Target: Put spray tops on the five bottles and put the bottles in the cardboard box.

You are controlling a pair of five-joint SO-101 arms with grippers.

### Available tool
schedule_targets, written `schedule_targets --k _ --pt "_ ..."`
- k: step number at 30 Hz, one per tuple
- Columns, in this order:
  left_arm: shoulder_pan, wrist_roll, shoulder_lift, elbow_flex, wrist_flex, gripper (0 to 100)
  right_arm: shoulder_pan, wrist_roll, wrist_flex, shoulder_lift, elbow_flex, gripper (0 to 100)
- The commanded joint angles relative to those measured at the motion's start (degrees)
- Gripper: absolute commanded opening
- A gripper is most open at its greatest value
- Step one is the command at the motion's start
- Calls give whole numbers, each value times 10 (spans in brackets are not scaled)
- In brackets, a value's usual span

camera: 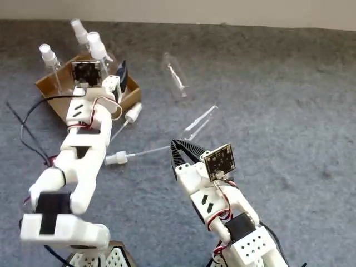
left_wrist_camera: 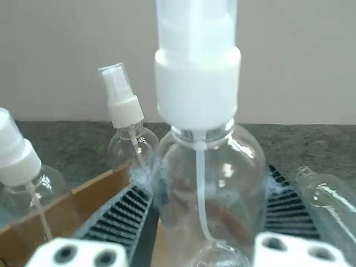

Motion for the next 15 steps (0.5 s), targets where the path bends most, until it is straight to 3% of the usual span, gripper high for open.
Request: schedule_targets --k 1,15 --pt "-10 -68 60 -87 -39 154 1 4 3 5 100 5" --pt "-29 -72 234 -228 -42 154 1 4 3 5 100 5"
